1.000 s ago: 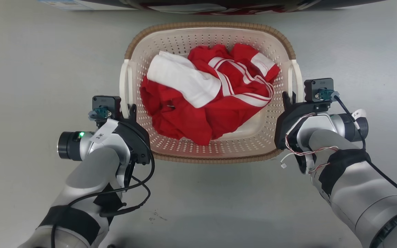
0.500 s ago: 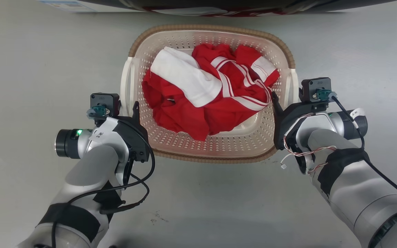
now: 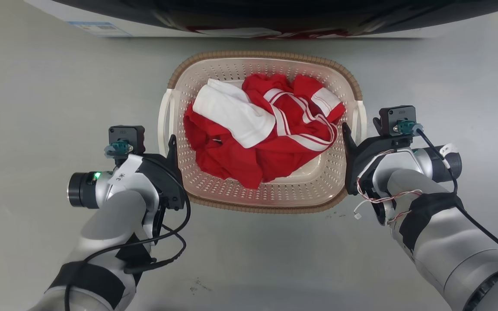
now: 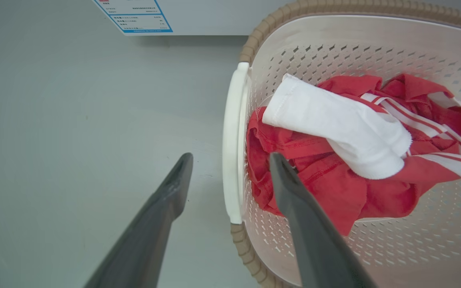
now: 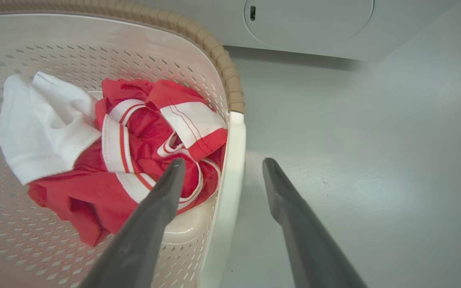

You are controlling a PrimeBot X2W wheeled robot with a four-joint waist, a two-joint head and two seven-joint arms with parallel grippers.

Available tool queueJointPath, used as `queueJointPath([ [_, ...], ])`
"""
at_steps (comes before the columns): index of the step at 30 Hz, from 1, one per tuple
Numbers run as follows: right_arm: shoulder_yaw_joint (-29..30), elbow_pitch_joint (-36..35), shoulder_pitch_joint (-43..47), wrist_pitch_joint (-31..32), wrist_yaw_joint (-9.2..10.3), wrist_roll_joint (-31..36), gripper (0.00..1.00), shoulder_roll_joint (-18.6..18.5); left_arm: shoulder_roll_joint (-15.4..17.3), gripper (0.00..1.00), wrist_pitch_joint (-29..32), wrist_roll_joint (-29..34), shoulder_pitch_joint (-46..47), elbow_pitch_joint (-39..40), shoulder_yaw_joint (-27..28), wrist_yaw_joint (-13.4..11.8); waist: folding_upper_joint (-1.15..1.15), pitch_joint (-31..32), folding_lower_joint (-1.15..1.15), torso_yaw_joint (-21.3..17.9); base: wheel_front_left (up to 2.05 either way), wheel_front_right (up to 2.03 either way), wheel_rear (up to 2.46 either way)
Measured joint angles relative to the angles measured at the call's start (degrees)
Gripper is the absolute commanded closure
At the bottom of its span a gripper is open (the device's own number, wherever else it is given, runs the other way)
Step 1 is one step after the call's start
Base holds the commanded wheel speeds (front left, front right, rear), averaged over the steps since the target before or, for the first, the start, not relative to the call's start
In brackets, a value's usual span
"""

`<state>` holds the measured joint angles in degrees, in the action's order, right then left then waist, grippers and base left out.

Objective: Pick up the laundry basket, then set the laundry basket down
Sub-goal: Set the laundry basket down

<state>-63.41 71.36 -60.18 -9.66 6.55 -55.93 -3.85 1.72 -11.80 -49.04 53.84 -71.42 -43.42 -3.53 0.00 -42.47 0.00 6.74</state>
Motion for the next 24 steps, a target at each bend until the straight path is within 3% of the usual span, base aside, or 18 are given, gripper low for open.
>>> queueJointPath([
  [11,0.2,-0.1,0.8,-3.1,-0.29,0.0,0.0,0.1,0.2,0.0,-1.9,-0.3,-0.7,0.0,0.9,0.6,0.0,5.0,0.0,-0.7,0.0,0.0,0.0],
  [24,2.1,-2.6,3.7,-4.6,-1.53,-0.1,0.0,0.2,2.7,0.0,-2.5,0.2,-4.7,3.4,2.4,1.4,0.0,13.4,-0.01,-1.9,0.0,0.0,0.0],
])
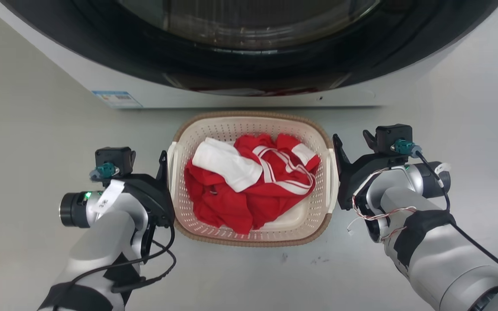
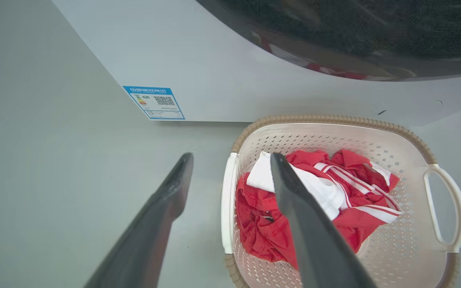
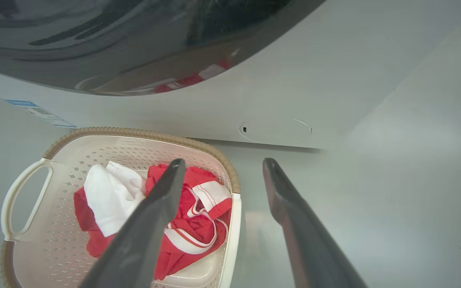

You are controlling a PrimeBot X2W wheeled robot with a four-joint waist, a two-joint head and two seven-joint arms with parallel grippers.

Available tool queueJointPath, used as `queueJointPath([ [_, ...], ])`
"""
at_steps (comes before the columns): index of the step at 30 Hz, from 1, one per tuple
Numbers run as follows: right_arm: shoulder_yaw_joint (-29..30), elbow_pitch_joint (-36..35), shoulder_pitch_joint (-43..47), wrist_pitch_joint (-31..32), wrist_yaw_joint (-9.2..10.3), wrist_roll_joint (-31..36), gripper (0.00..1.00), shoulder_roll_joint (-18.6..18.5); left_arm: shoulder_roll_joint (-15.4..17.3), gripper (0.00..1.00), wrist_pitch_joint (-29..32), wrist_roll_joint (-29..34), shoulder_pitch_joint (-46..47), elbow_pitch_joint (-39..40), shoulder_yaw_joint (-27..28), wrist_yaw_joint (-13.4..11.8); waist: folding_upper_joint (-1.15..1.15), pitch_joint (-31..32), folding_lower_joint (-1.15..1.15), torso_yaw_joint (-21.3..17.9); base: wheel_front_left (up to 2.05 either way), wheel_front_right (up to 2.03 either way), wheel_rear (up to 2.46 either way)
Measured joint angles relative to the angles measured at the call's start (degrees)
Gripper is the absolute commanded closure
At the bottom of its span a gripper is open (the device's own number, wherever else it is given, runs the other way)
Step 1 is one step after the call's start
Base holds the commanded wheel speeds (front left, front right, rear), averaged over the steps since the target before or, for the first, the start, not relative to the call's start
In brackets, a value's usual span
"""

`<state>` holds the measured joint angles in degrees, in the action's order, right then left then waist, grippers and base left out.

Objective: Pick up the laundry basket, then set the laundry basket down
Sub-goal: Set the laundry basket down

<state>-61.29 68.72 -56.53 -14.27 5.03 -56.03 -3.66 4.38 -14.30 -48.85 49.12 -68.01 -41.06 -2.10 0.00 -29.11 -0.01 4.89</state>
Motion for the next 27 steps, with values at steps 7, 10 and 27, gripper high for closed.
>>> queueJointPath([
  [7,2.9,-3.6,3.7,0.0,0.0,0.0,0.0,0.0,2.4,0.0,0.0,1.5,-5.4,4.6,2.2,-1.3,0.0,5.7,0.0,-0.6,0.0,0.0,0.0],
  [10,4.8,-5.4,5.8,0.0,0.02,0.0,0.0,-0.3,3.3,0.0,0.0,2.7,-8.5,7.3,3.6,-2.1,0.0,8.3,-0.01,-0.8,0.0,0.0,0.0],
  [27,15.3,-21.5,23.5,0.0,2.0,6.2,0.0,-3.7,6.4,0.0,0.0,10.3,-28.7,27.7,11.4,-4.5,0.0,21.5,0.0,-2.1,0.0,0.0,0.0],
])
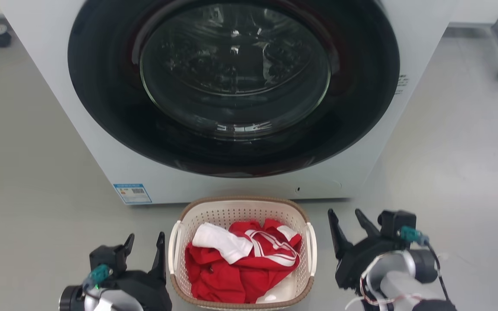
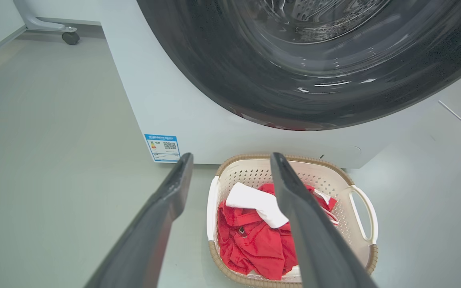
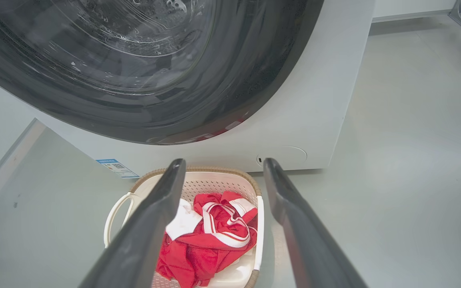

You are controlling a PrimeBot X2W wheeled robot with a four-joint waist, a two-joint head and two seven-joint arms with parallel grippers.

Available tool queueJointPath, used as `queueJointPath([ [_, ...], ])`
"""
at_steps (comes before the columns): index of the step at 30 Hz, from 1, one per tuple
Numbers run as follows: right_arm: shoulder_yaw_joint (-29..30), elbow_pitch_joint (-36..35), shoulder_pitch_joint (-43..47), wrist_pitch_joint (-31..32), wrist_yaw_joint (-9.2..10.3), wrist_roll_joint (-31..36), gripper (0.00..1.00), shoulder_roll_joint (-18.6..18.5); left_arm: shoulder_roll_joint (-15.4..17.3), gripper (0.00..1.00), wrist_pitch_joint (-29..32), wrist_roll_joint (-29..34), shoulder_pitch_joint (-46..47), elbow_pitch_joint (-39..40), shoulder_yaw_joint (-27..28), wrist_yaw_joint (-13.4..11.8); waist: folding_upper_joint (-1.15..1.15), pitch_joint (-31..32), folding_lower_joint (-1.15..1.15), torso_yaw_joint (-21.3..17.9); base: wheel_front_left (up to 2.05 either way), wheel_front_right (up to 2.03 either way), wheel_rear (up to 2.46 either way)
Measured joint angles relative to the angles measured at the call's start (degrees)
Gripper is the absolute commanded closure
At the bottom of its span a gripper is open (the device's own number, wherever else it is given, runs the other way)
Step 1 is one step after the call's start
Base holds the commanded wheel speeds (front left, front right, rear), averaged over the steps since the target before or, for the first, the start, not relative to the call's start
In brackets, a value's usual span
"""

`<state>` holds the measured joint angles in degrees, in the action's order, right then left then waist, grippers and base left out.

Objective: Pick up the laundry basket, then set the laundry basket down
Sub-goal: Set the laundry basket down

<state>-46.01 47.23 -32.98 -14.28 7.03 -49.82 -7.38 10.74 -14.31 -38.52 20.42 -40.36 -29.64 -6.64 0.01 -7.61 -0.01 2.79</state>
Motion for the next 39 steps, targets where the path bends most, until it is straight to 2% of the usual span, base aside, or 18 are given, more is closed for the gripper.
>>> queueJointPath([
  [8,4.4,-10.2,10.1,0.0,0.11,5.9,0.0,-0.9,1.2,0.0,0.0,4.4,-9.3,10.8,4.3,-0.5,0.0,4.1,0.0,-0.6,0.0,0.0,0.0],
  [12,8.8,-13.9,14.3,0.0,0.11,9.2,0.0,-1.1,1.2,0.0,0.0,7.5,-12.6,15.0,7.5,-0.5,0.0,5.0,0.01,-1.0,0.0,0.0,0.0],
  [25,21.4,-27.6,27.5,0.0,0.12,21.9,0.0,-0.5,-1.9,0.0,0.0,15.5,-23.1,26.2,15.5,-0.5,0.0,6.9,0.01,-1.9,0.0,0.0,0.0],
  [31,24.6,-33.9,31.3,0.0,0.12,27.5,0.0,0.9,-3.7,0.0,0.0,18.6,-26.5,30.2,18.1,-0.5,-0.01,7.5,0.01,-2.3,0.0,0.0,0.0],
  [39,26.7,-38.5,34.0,0.0,0.12,31.8,0.0,1.7,-4.4,0.0,0.0,21.2,-27.9,33.2,19.0,-0.5,-0.01,7.5,0.01,-2.7,0.0,0.0,0.0],
])
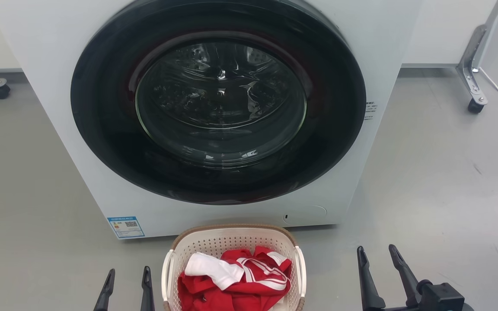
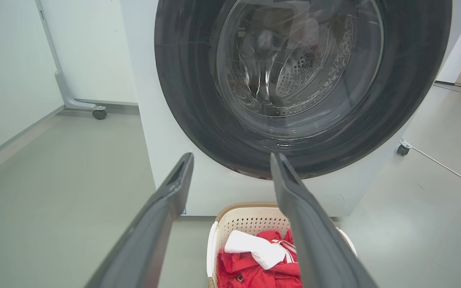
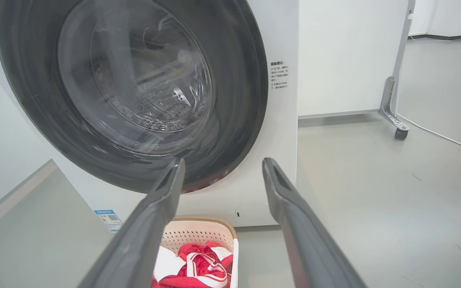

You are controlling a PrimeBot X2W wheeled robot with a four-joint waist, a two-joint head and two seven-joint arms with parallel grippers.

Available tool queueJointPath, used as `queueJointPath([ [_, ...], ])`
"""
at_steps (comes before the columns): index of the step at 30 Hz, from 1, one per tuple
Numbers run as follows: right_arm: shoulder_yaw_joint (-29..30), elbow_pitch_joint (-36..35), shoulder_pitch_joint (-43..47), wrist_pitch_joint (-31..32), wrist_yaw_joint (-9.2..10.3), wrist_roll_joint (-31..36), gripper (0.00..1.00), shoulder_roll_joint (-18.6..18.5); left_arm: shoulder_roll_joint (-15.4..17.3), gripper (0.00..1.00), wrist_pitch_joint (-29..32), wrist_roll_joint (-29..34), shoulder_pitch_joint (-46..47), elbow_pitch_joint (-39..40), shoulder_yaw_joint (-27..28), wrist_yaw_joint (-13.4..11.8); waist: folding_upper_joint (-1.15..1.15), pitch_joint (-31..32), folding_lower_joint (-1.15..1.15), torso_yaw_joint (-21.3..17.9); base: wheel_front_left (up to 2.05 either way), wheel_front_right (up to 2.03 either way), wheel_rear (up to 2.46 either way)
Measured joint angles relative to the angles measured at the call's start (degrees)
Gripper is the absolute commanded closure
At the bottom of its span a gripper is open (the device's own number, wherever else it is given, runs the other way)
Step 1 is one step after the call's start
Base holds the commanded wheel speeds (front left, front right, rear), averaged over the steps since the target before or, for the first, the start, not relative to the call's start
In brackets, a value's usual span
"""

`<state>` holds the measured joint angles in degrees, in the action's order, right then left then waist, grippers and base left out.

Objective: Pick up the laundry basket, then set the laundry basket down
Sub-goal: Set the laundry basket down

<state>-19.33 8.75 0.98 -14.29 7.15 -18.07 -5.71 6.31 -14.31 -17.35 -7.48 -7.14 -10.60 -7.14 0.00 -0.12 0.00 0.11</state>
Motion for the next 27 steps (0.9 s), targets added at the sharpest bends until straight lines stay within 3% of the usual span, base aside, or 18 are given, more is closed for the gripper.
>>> queueJointPath([
  [27,2.9,-5.5,2.3,0.0,0.0,4.5,0.0,1.6,-1.4,0.0,0.0,5.0,-0.2,3.7,1.7,0.0,0.0,-1.2,0.01,-0.3,0.0,0.0,0.0],
])
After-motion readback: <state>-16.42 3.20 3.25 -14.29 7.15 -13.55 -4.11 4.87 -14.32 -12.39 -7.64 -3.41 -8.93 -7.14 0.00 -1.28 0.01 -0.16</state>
